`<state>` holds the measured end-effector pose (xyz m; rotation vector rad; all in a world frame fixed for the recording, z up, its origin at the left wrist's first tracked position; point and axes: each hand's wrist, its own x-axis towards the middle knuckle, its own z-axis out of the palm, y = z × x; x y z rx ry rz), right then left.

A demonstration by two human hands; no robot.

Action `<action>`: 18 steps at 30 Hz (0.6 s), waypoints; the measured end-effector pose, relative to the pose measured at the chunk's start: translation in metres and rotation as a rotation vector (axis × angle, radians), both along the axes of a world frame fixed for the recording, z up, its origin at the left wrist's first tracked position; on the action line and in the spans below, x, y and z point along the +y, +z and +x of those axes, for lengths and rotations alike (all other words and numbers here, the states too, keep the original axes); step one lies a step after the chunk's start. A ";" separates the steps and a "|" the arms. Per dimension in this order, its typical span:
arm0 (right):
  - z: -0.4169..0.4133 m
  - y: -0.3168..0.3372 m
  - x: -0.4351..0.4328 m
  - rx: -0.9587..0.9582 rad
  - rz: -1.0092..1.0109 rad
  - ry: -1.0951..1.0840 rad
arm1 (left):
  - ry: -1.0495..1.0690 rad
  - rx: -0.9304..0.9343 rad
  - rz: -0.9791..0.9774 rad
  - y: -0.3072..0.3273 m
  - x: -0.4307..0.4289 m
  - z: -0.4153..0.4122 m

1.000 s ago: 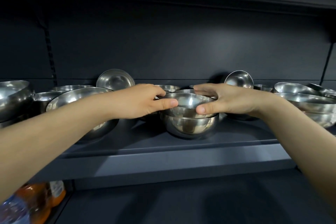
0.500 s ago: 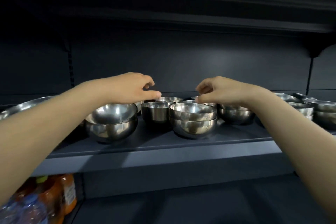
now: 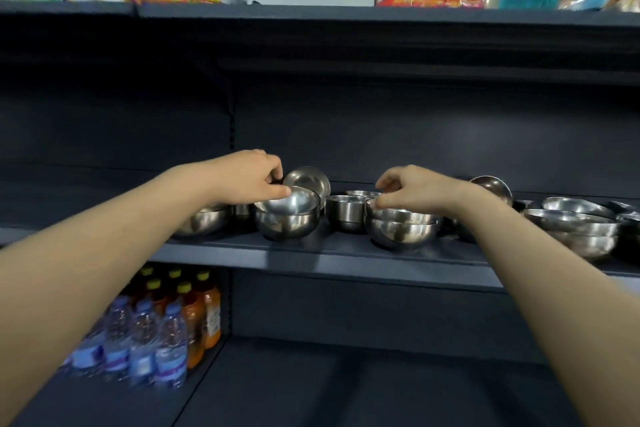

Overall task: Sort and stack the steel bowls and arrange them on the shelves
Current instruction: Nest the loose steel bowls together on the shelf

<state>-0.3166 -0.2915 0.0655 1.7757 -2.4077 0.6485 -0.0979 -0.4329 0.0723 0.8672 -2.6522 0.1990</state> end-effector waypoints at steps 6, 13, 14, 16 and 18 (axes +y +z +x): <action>0.028 -0.011 0.020 0.007 0.038 0.014 | 0.112 -0.070 0.002 -0.014 0.035 0.040; 0.064 -0.018 0.014 -0.017 0.018 0.040 | 0.189 -0.054 0.048 -0.021 0.041 0.085; 0.068 -0.018 0.010 -0.017 0.018 0.041 | 0.192 -0.048 0.053 -0.020 0.036 0.089; 0.074 -0.015 0.000 -0.017 0.024 0.038 | 0.189 -0.035 0.050 -0.019 0.021 0.094; 0.075 -0.013 -0.013 -0.016 0.029 0.031 | 0.169 -0.036 0.045 -0.017 0.003 0.094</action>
